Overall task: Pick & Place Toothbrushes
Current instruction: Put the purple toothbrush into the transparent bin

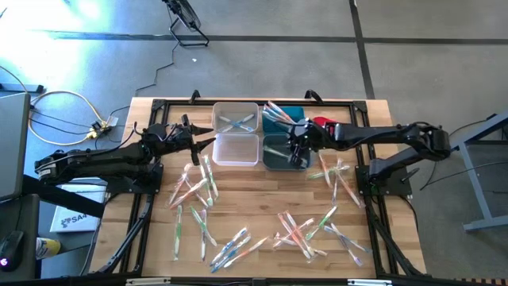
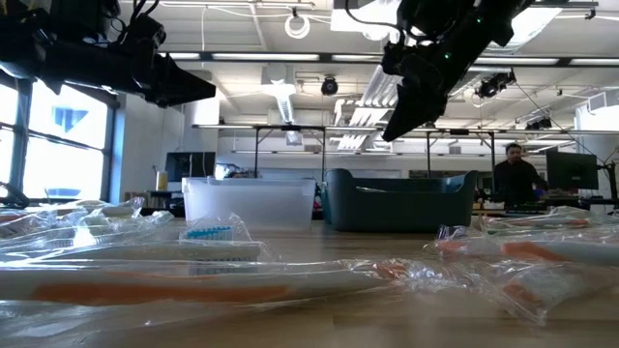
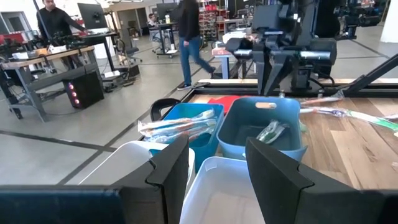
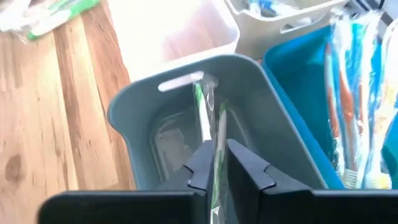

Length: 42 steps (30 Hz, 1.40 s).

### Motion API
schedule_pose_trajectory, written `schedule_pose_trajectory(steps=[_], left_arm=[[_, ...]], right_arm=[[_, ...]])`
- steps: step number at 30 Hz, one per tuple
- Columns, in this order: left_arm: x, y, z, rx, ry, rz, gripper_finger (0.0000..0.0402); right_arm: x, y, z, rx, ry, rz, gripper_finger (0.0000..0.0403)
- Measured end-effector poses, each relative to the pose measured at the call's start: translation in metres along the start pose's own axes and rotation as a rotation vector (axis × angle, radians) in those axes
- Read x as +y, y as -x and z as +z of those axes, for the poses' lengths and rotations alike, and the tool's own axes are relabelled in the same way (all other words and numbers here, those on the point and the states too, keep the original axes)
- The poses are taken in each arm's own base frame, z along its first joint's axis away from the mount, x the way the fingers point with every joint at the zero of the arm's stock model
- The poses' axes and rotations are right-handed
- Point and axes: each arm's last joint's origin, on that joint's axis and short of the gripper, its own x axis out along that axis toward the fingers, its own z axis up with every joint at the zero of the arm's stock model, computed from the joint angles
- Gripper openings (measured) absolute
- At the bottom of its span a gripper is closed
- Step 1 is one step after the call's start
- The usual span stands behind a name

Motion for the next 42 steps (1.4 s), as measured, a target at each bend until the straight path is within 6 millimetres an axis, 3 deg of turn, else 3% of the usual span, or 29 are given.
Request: schedule_pose_trajectory(steps=[3,16,25,33,42], left_arm=[[0.000,0.000,0.000,0.001,0.000,0.000,0.0157],[0.000,0.000,0.000,0.001,0.053,0.001,0.0157],[0.000,0.000,-0.002,0.025,0.070,0.003,0.0157],[0.000,0.000,-0.002,0.025,0.070,0.003,0.0157],[-0.001,0.000,-0.007,0.077,0.074,-0.002,0.0157]], right_arm=[[-0.001,0.002,0.001,-0.008,-0.001,-0.001,0.0007],[-0.001,0.003,0.004,-0.047,-0.002,-0.022,0.0003],[-0.002,0.003,0.009,-0.098,0.095,-0.020,0.0002],[-0.021,0.003,0.019,-0.179,0.100,0.088,0.0002],[-0.040,0.005,0.029,-0.286,0.093,0.071,0.0002]])
